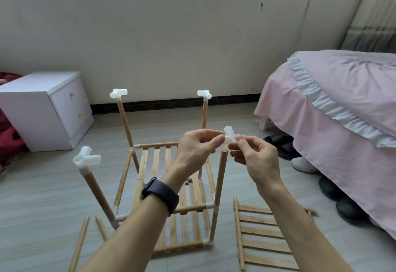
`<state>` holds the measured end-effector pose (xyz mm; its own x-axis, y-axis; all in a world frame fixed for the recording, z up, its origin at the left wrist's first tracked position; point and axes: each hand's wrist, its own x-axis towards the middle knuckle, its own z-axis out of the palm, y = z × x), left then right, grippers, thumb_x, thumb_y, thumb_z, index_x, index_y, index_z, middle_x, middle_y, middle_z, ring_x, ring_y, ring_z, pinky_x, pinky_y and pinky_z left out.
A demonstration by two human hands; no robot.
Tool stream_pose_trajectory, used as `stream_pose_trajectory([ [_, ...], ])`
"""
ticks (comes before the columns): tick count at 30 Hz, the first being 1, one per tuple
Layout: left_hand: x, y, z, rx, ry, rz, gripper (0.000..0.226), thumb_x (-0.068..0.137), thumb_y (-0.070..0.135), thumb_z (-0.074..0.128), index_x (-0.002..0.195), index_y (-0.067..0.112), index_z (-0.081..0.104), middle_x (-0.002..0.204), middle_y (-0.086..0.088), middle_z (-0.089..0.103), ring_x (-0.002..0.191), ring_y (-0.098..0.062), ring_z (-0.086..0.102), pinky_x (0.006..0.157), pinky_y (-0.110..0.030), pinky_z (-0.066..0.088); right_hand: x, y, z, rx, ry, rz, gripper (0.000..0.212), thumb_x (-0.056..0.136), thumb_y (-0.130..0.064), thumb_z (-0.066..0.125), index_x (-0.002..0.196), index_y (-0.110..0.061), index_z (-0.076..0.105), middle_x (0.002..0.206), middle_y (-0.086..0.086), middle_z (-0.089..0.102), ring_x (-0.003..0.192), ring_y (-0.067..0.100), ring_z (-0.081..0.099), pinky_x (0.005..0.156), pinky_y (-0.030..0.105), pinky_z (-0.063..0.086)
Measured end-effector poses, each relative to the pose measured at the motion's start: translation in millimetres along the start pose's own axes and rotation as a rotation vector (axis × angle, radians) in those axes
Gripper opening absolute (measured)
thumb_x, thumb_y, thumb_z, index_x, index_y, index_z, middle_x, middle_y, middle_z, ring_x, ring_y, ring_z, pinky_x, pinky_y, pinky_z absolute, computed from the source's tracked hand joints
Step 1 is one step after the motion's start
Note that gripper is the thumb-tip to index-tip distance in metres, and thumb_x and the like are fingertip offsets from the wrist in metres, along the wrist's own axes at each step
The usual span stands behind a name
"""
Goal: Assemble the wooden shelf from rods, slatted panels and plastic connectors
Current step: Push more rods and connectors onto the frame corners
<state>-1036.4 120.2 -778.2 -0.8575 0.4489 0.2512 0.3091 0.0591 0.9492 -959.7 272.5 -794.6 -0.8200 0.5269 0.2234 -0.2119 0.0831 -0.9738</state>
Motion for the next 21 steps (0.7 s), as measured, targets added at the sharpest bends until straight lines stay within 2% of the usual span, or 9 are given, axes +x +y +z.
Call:
stream_pose_trajectory([
  [5, 3, 0, -4, -0.038, 0.036, -0.006, 0.02, 0.091, 0.032, 0.073, 0.107, 0.021, 0.076, 0.089, 0.006, 0.077, 0.074, -0.005, 0.069, 0.066, -0.018, 0.053, 4, 5, -6, -0.005, -0.021, -0.003, 0.014, 0.099, -0.03, 0.065, 0.103, -0.022, 0.075, 0.088, -0.006, 0.076, 0.076, 0.011, 0.072, 0.065, 0.019, 0.056],
  [8, 3, -3, -6, -0.003, 0.019, 0.002, 0.019, 0.091, 0.03, 0.073, 0.107, 0.021, 0.076, 0.091, 0.006, 0.077, 0.079, -0.005, 0.07, 0.067, -0.017, 0.053, 5, 12, -9, -0.039, -0.084, 0.021, 0.013, 0.097, -0.027, 0.068, 0.108, -0.027, 0.075, 0.095, -0.01, 0.076, 0.09, 0.008, 0.073, 0.071, 0.021, 0.057],
  [12, 2, -8, -9, 0.044, 0.022, 0.002, 0.022, 0.09, 0.031, 0.073, 0.109, 0.019, 0.077, 0.093, 0.005, 0.077, 0.082, -0.007, 0.071, 0.069, -0.019, 0.054, 3, 22, -8, -0.088, -0.214, -0.004, 0.026, 0.095, -0.024, 0.071, 0.12, -0.026, 0.07, 0.108, -0.013, 0.076, 0.102, 0.002, 0.07, 0.083, 0.019, 0.057],
  [21, 0, -10, -14, 0.083, 0.007, 0.005, 0.023, 0.09, 0.03, 0.073, 0.109, 0.019, 0.077, 0.095, 0.003, 0.076, 0.078, -0.006, 0.069, 0.068, -0.018, 0.054, 4, 39, 0, -0.302, -0.214, -0.194, 0.035, 0.093, -0.031, 0.071, 0.126, -0.023, 0.067, 0.101, -0.02, 0.071, 0.098, -0.007, 0.068, 0.081, 0.009, 0.052],
])
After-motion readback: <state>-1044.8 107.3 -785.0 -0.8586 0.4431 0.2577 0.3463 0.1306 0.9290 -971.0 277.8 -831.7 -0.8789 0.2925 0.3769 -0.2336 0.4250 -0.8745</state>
